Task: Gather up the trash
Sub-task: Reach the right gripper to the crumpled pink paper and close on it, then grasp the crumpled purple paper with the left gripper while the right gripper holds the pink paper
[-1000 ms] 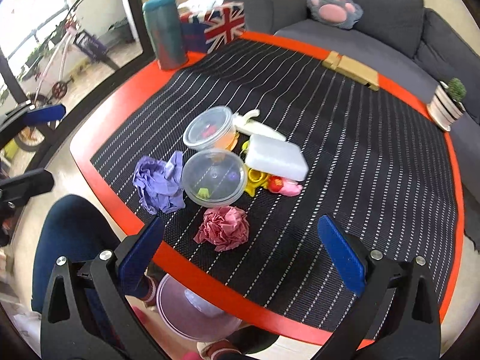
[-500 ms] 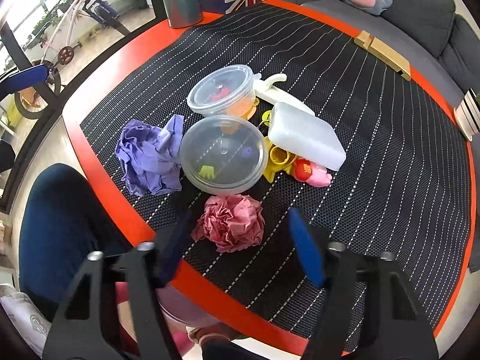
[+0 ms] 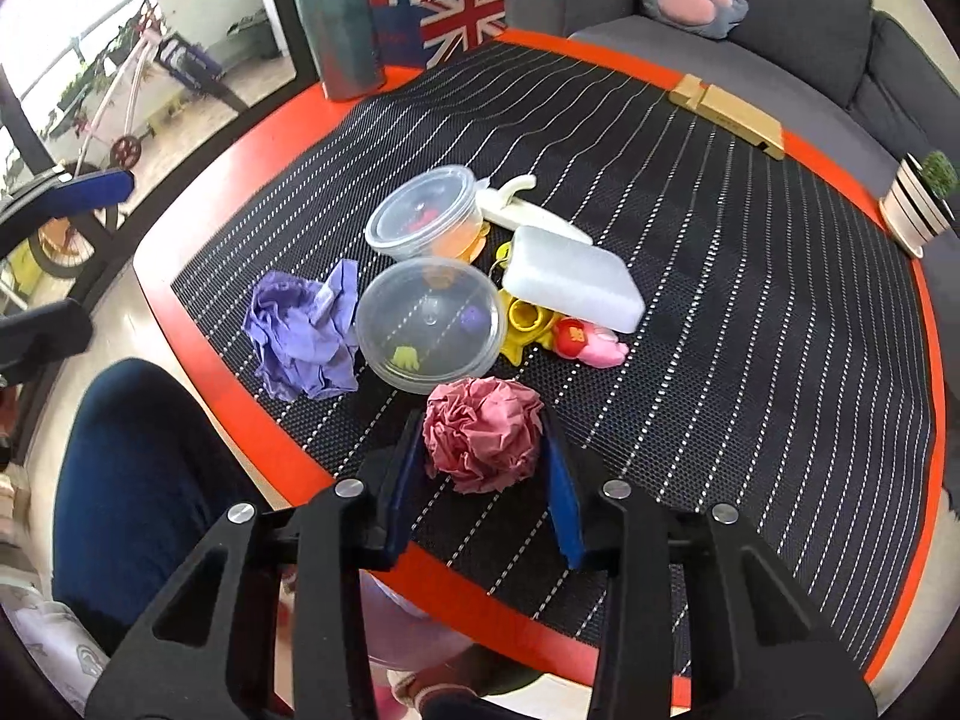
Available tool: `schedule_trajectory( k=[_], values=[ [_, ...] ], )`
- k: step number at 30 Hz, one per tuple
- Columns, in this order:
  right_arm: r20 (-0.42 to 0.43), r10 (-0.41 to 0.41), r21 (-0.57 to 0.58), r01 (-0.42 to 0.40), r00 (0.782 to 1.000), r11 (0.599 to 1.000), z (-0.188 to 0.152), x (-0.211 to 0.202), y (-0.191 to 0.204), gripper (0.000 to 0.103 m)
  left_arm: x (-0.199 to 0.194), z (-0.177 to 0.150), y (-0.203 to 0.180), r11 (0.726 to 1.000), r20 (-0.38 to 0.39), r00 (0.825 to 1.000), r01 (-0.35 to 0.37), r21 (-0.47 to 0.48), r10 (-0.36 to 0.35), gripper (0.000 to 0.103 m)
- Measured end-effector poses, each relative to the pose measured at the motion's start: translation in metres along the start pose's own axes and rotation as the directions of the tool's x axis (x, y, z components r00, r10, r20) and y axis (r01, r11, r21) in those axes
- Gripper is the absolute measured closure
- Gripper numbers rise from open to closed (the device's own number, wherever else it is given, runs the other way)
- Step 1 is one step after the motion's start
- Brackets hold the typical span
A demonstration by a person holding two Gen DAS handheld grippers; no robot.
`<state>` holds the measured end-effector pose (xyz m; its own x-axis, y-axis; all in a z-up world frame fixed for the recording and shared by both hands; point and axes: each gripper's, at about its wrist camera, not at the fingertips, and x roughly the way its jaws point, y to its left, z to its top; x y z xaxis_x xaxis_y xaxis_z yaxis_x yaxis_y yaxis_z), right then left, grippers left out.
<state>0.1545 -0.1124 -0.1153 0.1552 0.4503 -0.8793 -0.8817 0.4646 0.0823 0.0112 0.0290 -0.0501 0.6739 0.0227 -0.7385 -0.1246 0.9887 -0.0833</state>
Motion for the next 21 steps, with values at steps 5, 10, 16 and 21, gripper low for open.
schedule_trajectory(
  k=[5, 10, 16, 21],
  values=[
    [0.054, 0.0, 0.061, -0.004, 0.999, 0.998, -0.006, -0.016, -0.007, 0.066, 0.01, 0.006, -0.002, 1.0, -0.007, 1.0, 0.017, 0.006, -0.017, 0.006],
    [0.109, 0.009, 0.123, -0.023, 0.994, 0.992, -0.015, -0.035, -0.014, 0.066, 0.023, 0.011, -0.009, 0.999, -0.023, 0.999, 0.025, 0.045, -0.024, 0.006],
    [0.125, 0.007, 0.148, -0.025, 0.992, 0.989, -0.026, -0.045, -0.02, 0.066, 0.041, 0.015, -0.016, 0.997, -0.067, 0.997, 0.043, 0.063, -0.039, 0.006],
    [0.128, 0.001, 0.17, -0.023, 0.992, 0.985, -0.034, -0.05, -0.027, 0.065, 0.058, 0.018, -0.02, 0.995, -0.112, 0.993, 0.053, 0.081, -0.044, 0.006]
  ],
)
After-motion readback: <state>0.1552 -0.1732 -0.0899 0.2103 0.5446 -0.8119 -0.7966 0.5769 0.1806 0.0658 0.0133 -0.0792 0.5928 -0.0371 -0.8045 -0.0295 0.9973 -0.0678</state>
